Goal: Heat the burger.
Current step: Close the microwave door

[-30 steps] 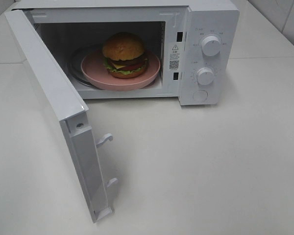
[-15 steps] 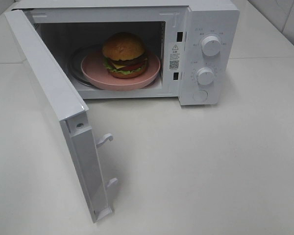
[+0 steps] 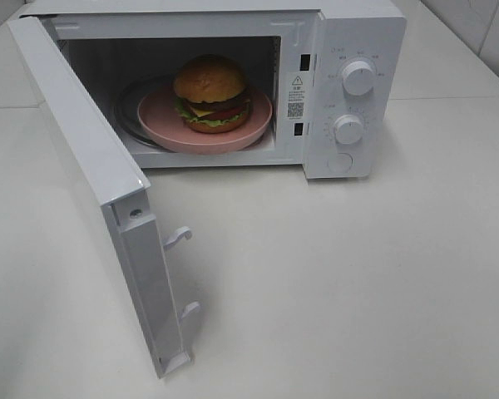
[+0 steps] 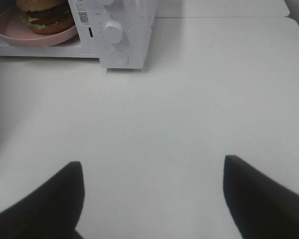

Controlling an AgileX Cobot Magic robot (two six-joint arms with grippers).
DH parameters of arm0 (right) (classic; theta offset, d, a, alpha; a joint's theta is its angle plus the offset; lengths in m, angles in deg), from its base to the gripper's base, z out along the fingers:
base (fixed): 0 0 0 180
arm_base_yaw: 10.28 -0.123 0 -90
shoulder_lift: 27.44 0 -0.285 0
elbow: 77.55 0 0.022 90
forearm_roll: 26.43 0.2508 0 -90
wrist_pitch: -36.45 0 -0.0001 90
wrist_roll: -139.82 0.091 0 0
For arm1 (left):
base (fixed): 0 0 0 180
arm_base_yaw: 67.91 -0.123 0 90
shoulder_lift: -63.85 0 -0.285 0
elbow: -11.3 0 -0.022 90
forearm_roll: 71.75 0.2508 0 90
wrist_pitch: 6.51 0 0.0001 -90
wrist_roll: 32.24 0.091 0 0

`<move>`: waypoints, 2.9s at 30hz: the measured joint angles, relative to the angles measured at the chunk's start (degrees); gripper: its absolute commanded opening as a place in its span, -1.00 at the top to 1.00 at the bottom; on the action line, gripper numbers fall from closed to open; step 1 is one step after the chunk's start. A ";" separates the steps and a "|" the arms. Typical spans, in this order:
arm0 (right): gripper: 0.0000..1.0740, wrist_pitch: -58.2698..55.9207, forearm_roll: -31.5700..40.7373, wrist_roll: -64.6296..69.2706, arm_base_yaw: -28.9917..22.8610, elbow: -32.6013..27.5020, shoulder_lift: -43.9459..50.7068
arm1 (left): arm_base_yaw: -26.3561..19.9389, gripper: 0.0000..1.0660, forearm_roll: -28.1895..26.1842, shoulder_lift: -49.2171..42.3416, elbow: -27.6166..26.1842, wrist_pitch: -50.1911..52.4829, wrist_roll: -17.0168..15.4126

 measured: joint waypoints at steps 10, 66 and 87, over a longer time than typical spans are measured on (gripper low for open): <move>-0.39 0.00 0.00 0.00 0.00 0.00 0.00 | 0.00 0.99 -10.60 16.84 0.11 14.67 14.78; -0.39 0.00 0.00 0.00 0.00 0.00 0.00 | 16.67 0.99 -56.55 78.55 -26.47 27.22 67.61; -0.39 0.00 0.00 0.00 0.00 0.00 0.00 | 26.41 0.99 -57.07 93.79 -44.98 22.69 64.80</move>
